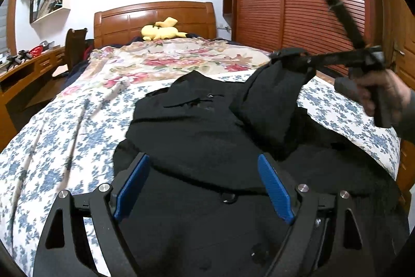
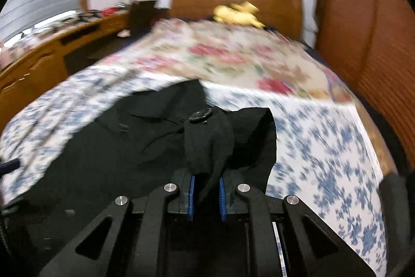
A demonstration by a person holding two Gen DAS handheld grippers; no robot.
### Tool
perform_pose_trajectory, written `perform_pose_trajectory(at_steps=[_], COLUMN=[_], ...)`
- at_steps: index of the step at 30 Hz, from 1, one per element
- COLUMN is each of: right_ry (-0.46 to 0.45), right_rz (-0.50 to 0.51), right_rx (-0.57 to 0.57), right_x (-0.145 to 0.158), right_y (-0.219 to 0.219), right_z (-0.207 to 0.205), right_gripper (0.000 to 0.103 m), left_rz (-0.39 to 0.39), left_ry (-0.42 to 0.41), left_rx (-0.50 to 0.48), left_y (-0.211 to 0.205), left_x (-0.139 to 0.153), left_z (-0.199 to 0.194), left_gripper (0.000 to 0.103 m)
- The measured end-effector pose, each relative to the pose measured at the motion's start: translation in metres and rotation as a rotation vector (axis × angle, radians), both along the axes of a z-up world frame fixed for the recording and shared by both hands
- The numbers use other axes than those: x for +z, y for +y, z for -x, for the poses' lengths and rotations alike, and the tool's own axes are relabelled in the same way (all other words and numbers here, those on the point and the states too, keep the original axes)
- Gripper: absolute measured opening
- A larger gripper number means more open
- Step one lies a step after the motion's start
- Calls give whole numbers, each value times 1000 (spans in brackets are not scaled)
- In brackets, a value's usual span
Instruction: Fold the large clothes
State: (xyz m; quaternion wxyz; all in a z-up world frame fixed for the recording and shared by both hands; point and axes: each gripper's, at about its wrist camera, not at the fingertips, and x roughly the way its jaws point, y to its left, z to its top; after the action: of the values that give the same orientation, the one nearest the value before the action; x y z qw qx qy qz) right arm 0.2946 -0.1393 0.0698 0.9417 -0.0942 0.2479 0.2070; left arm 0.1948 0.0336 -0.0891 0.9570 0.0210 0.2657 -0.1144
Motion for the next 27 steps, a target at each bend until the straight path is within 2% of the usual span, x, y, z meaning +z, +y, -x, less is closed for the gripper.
perform_pose_trajectory(at_steps=[3, 6, 12, 15, 22, 27], right_ry=[-24, -25, -4, 1, -5, -2], right_rz=[34, 63, 50, 45, 7, -14], right_rx=[69, 119, 164, 201, 287, 304], right_x=[8, 3, -3, -2, 3, -1], right_y=[29, 46, 51, 42, 15, -1], right_z=[39, 69, 108, 115, 125, 133], right_gripper=[14, 14, 19, 23, 48, 51], left_rz=[3, 5, -3, -12, -10, 16], left_ry=[-10, -19, -35, -39, -44, -44], left_rx=[25, 45, 66, 70, 92, 101], left_y=[13, 23, 39, 46, 62, 70], left_x=[2, 4, 5, 4, 1, -1], left_z=[8, 15, 28, 31, 42, 61], left_gripper=[85, 85, 85, 85, 85, 85])
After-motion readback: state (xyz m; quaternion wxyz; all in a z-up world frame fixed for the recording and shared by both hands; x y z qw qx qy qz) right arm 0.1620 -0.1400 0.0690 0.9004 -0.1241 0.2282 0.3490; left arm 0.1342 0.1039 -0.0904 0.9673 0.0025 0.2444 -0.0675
